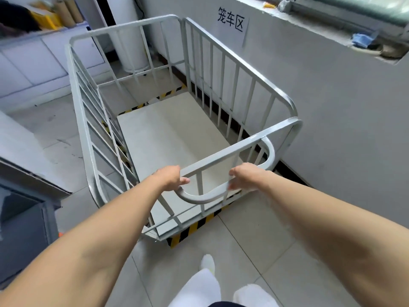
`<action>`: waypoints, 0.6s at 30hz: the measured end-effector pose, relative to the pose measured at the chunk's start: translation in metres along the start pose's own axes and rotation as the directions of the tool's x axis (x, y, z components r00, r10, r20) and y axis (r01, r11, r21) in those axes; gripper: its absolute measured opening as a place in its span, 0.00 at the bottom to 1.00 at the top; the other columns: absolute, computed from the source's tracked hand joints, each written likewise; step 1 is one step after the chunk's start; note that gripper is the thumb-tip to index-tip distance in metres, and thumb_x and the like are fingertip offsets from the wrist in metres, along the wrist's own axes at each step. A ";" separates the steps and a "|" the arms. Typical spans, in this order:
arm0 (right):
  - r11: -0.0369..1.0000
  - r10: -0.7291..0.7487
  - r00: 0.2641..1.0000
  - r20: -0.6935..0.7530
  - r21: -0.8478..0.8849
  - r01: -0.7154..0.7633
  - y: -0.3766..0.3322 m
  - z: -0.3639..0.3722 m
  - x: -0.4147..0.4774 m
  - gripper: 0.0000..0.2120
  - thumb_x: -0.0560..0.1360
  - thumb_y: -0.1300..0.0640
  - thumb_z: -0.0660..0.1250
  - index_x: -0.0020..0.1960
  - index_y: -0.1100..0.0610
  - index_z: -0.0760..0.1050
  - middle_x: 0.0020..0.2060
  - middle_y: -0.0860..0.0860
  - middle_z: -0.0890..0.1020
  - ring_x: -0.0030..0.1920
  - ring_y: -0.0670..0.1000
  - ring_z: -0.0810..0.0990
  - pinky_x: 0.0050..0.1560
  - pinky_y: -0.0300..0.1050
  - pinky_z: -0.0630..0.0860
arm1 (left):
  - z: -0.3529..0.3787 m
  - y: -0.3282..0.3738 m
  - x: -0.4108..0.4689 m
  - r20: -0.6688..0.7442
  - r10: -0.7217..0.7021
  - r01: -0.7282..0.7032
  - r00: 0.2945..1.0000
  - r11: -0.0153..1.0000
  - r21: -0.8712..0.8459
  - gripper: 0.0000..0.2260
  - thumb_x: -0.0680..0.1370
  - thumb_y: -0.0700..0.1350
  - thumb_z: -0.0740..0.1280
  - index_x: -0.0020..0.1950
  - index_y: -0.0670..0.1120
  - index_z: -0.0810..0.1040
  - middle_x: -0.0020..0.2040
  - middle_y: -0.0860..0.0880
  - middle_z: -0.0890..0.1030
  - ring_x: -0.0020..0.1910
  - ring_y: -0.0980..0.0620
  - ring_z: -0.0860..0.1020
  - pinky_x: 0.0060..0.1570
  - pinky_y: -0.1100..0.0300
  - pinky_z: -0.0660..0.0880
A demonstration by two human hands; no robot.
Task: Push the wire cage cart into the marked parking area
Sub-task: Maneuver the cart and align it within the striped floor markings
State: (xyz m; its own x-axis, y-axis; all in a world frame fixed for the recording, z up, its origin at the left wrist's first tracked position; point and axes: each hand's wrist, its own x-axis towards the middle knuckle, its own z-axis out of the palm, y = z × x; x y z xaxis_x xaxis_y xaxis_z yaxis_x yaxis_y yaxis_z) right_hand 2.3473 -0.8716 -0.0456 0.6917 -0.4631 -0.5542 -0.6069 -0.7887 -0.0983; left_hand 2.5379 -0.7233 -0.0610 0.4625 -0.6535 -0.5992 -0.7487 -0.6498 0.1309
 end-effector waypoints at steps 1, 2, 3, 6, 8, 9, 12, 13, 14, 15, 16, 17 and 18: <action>1.000 0.001 1.000 0.028 0.005 -0.001 0.005 -0.001 0.003 0.24 0.73 0.40 0.64 0.61 0.55 0.75 0.54 0.55 0.80 0.58 0.57 0.77 0.55 0.46 0.74 | 0.000 0.000 0.000 0.001 -0.018 0.018 1.000 1.000 -0.003 0.22 0.79 0.59 0.60 0.58 0.40 0.74 0.49 0.45 0.78 0.49 0.43 0.76 0.51 0.54 0.72; 1.000 -0.009 0.998 0.055 0.002 0.009 0.010 -0.003 0.007 0.24 0.73 0.39 0.64 0.60 0.55 0.76 0.53 0.55 0.80 0.56 0.57 0.78 0.53 0.46 0.74 | 0.000 0.000 0.001 0.004 -0.046 0.046 0.999 0.999 -0.016 0.22 0.80 0.58 0.59 0.57 0.40 0.75 0.48 0.44 0.77 0.47 0.44 0.74 0.49 0.55 0.71; 1.000 -0.028 0.997 0.074 -0.004 0.028 0.016 -0.005 0.011 0.24 0.74 0.38 0.64 0.57 0.57 0.76 0.50 0.55 0.80 0.53 0.58 0.79 0.51 0.46 0.75 | 0.001 0.001 0.000 0.007 -0.077 0.078 0.997 0.996 -0.032 0.22 0.80 0.58 0.59 0.57 0.39 0.75 0.48 0.43 0.77 0.47 0.43 0.74 0.49 0.55 0.70; 0.994 -0.099 0.995 -0.012 -0.043 0.098 0.031 -0.018 0.024 0.23 0.75 0.39 0.63 0.53 0.59 0.76 0.45 0.55 0.79 0.51 0.57 0.79 0.51 0.48 0.75 | 0.003 0.003 0.000 -0.019 -0.175 0.172 0.984 0.981 -0.091 0.21 0.81 0.57 0.58 0.56 0.39 0.75 0.55 0.40 0.79 0.56 0.40 0.77 0.53 0.53 0.71; 0.978 -0.177 0.968 -0.176 -0.140 0.153 0.042 -0.032 0.035 0.20 0.77 0.43 0.61 0.57 0.59 0.75 0.53 0.56 0.79 0.58 0.57 0.75 0.55 0.48 0.73 | 0.007 0.005 -0.001 -0.051 -0.241 0.233 0.969 0.964 -0.131 0.22 0.80 0.58 0.57 0.56 0.40 0.75 0.58 0.40 0.79 0.59 0.40 0.76 0.56 0.52 0.72; 0.962 -0.227 0.948 -0.223 -0.202 0.183 0.047 -0.037 0.040 0.19 0.78 0.45 0.61 0.59 0.59 0.74 0.56 0.56 0.78 0.60 0.56 0.73 0.58 0.49 0.71 | 0.011 0.006 -0.003 -0.063 -0.270 0.257 0.961 0.953 -0.159 0.22 0.80 0.58 0.57 0.56 0.40 0.75 0.59 0.40 0.79 0.59 0.39 0.76 0.57 0.52 0.72; 0.918 -0.351 0.903 -0.248 -0.281 0.280 0.054 -0.038 0.053 0.23 0.77 0.45 0.63 0.66 0.58 0.70 0.63 0.55 0.72 0.64 0.56 0.68 0.63 0.49 0.69 | 0.022 0.009 -0.004 -0.135 -0.322 0.287 0.937 0.930 -0.228 0.21 0.81 0.57 0.57 0.59 0.41 0.74 0.61 0.40 0.78 0.61 0.39 0.75 0.61 0.49 0.72; 0.910 -0.377 0.900 -0.219 -0.272 0.314 0.055 -0.036 0.055 0.25 0.76 0.44 0.63 0.67 0.57 0.68 0.64 0.54 0.71 0.66 0.56 0.67 0.65 0.50 0.68 | 0.025 0.011 -0.005 -0.156 -0.338 0.297 0.928 0.924 -0.240 0.21 0.81 0.57 0.56 0.62 0.42 0.73 0.63 0.40 0.77 0.63 0.39 0.74 0.64 0.48 0.70; 0.902 -0.399 0.897 -0.188 -0.257 0.347 0.055 -0.032 0.057 0.27 0.76 0.43 0.63 0.68 0.57 0.67 0.65 0.54 0.69 0.67 0.56 0.66 0.66 0.50 0.67 | 0.028 0.013 -0.006 -0.165 -0.357 0.311 0.919 0.917 -0.248 0.22 0.81 0.57 0.56 0.66 0.42 0.71 0.66 0.40 0.75 0.66 0.40 0.72 0.67 0.48 0.68; 0.894 -0.419 0.892 -0.167 -0.245 0.374 0.056 -0.028 0.058 0.28 0.75 0.42 0.64 0.69 0.57 0.65 0.66 0.54 0.68 0.68 0.56 0.65 0.67 0.50 0.67 | 0.030 0.015 -0.009 -0.172 -0.368 0.320 0.914 0.913 -0.253 0.24 0.81 0.57 0.57 0.70 0.43 0.69 0.69 0.40 0.72 0.68 0.40 0.70 0.70 0.49 0.65; 0.888 -0.436 0.884 -0.166 -0.240 0.393 0.058 -0.024 0.059 0.29 0.75 0.43 0.64 0.70 0.56 0.64 0.67 0.54 0.67 0.69 0.56 0.64 0.68 0.50 0.66 | 0.031 0.017 -0.011 -0.176 -0.371 0.323 0.912 0.912 -0.252 0.25 0.81 0.57 0.57 0.72 0.43 0.67 0.71 0.41 0.71 0.70 0.41 0.68 0.71 0.50 0.62; 0.881 -0.452 0.875 -0.174 -0.239 0.407 0.060 -0.022 0.060 0.29 0.75 0.44 0.65 0.71 0.55 0.63 0.68 0.53 0.66 0.70 0.55 0.64 0.69 0.50 0.65 | 0.031 0.018 -0.012 -0.177 -0.374 0.326 0.910 0.911 -0.252 0.26 0.80 0.58 0.58 0.73 0.43 0.66 0.71 0.41 0.70 0.71 0.41 0.68 0.72 0.50 0.62; 0.876 -0.464 0.865 -0.191 -0.241 0.417 0.062 -0.022 0.063 0.28 0.75 0.45 0.65 0.71 0.54 0.62 0.68 0.53 0.65 0.71 0.55 0.63 0.70 0.49 0.63 | 0.030 0.019 -0.013 -0.178 -0.376 0.327 0.910 0.911 -0.252 0.27 0.80 0.59 0.58 0.72 0.43 0.67 0.70 0.41 0.71 0.70 0.41 0.68 0.71 0.50 0.63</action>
State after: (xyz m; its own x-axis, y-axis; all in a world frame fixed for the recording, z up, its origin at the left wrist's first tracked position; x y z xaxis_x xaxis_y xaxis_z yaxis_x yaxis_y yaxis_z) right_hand 2.3613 -0.9584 -0.0685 0.9546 -0.1116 -0.2761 -0.1488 -0.9818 -0.1177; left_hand 2.5036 -0.7159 -0.0746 0.7864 -0.4191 -0.4538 -0.4110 -0.9034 0.1221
